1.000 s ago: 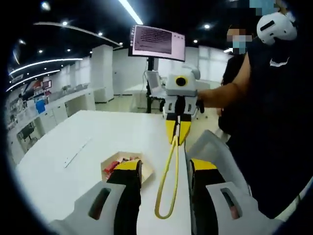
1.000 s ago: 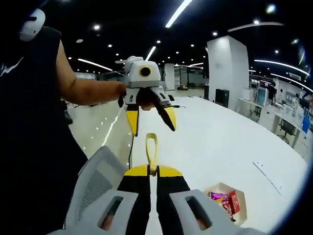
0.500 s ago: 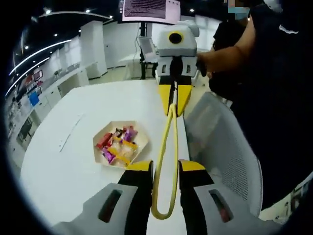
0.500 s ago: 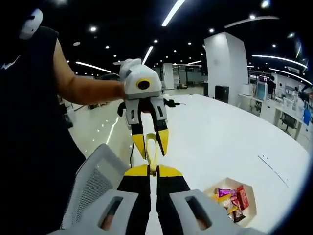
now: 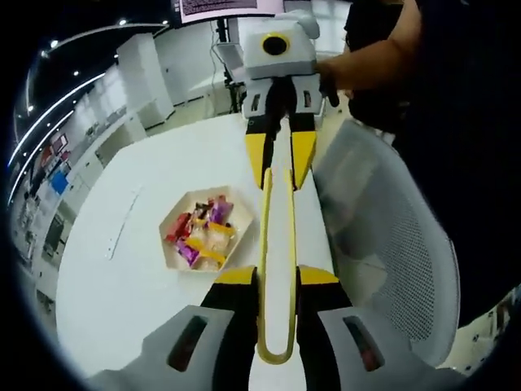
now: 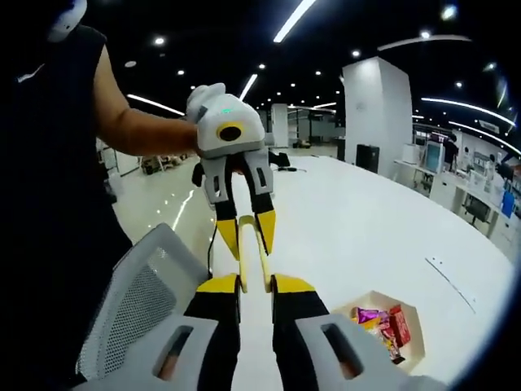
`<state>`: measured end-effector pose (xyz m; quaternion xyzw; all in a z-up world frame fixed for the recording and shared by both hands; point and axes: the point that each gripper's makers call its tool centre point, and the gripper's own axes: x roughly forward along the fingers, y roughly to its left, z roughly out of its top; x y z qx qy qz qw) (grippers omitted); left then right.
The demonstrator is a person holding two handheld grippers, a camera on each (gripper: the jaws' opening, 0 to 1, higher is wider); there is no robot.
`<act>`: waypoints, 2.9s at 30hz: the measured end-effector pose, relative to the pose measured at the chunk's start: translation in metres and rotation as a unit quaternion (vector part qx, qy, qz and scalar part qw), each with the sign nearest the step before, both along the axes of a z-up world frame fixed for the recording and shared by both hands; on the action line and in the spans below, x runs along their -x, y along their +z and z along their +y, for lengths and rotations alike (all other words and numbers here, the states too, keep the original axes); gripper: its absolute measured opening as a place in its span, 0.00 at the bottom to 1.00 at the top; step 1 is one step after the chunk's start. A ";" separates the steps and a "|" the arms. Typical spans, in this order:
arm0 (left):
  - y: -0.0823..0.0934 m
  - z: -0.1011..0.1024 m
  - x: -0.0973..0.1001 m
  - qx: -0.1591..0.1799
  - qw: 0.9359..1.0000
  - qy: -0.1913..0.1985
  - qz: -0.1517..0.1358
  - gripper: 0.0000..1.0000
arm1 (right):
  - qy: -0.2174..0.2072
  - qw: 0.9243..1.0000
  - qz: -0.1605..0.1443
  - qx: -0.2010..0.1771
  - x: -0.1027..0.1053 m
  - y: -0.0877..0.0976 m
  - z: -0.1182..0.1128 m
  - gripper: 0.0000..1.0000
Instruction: Place the target food into the container with the food tongs after gripping and lifting it, then release it inside without dropping or visibly crushing the food.
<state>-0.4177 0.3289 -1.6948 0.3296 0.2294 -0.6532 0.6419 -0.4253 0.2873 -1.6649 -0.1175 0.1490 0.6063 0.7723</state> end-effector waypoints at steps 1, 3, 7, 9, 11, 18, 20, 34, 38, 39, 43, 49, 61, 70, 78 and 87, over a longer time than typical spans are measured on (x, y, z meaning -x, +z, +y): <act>-0.002 0.001 -0.002 -0.004 1.000 0.000 -0.007 0.12 | -0.003 1.000 -0.005 0.005 -0.002 -0.004 0.001 0.15; -0.005 0.001 -0.003 -0.010 1.000 0.003 -0.010 0.12 | -0.006 1.000 -0.009 0.010 -0.005 -0.008 0.001 0.17; -0.014 -0.001 -0.006 -0.017 1.000 0.006 -0.016 0.12 | -0.009 1.000 -0.009 0.019 -0.007 -0.016 -0.001 0.19; -0.018 -0.003 -0.006 -0.020 1.000 0.004 -0.021 0.13 | -0.009 1.000 -0.005 0.028 -0.008 -0.022 -0.002 0.20; -0.022 -0.005 -0.008 -0.024 0.999 0.005 -0.024 0.13 | -0.010 0.999 -0.010 0.036 -0.010 -0.026 -0.005 0.20; -0.040 -0.016 -0.012 -0.030 0.999 0.003 -0.032 0.13 | -0.014 0.997 -0.012 0.070 -0.015 -0.046 -0.010 0.27; -0.043 -0.018 -0.014 -0.024 0.999 0.010 -0.030 0.13 | -0.013 0.997 -0.014 0.077 -0.015 -0.053 -0.011 0.22; -0.099 -0.014 -0.013 -0.053 0.998 0.011 -0.031 0.13 | -0.035 0.993 0.000 0.116 -0.016 -0.111 -0.011 0.22; -0.108 -0.011 -0.015 -0.061 0.997 0.008 -0.037 0.14 | -0.065 0.993 0.003 0.103 -0.020 -0.110 -0.018 0.27; -0.111 -0.010 -0.015 -0.064 0.997 0.009 -0.034 0.14 | -0.072 0.992 0.009 0.100 -0.021 -0.109 -0.020 0.30; -0.127 -0.006 -0.019 -0.071 0.997 0.015 -0.027 0.14 | -0.110 0.990 0.015 0.086 -0.029 -0.103 -0.033 0.39; -0.143 -0.003 -0.020 -0.085 0.996 0.017 -0.024 0.14 | -0.167 0.984 0.017 0.063 -0.032 -0.086 -0.056 0.64; -0.159 0.002 -0.021 -0.094 0.995 0.023 0.000 0.15 | -0.304 0.951 0.004 0.048 -0.016 -0.062 -0.122 1.00; -0.158 -0.005 -0.022 -0.098 0.995 0.020 0.002 0.16 | -0.356 0.933 0.023 0.045 -0.001 -0.073 -0.147 1.00; -0.158 -0.006 -0.021 -0.104 0.994 0.013 -0.007 0.20 | -0.370 0.928 0.011 0.034 -0.003 -0.073 -0.144 0.99; -0.152 -0.006 -0.023 -0.108 0.994 0.009 -0.027 0.32 | -0.373 0.927 0.013 0.027 -0.005 -0.074 -0.145 0.99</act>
